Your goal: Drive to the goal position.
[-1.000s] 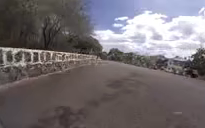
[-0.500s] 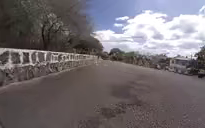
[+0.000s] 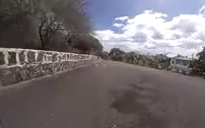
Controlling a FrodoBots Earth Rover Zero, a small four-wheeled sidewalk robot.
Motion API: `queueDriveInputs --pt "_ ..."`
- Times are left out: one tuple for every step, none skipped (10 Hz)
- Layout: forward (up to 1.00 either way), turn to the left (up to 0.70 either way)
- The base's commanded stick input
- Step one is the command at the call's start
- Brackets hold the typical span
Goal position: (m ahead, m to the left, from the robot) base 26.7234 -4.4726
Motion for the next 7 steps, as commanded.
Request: queueDriveInputs --pt "0.85 0.01" --pt "0.85 0.01" --pt "0.85 0.01" --pt "0.85 0.01" --pt "0.85 0.01" --pt "0.85 0.01" --pt "0.85 0.01"
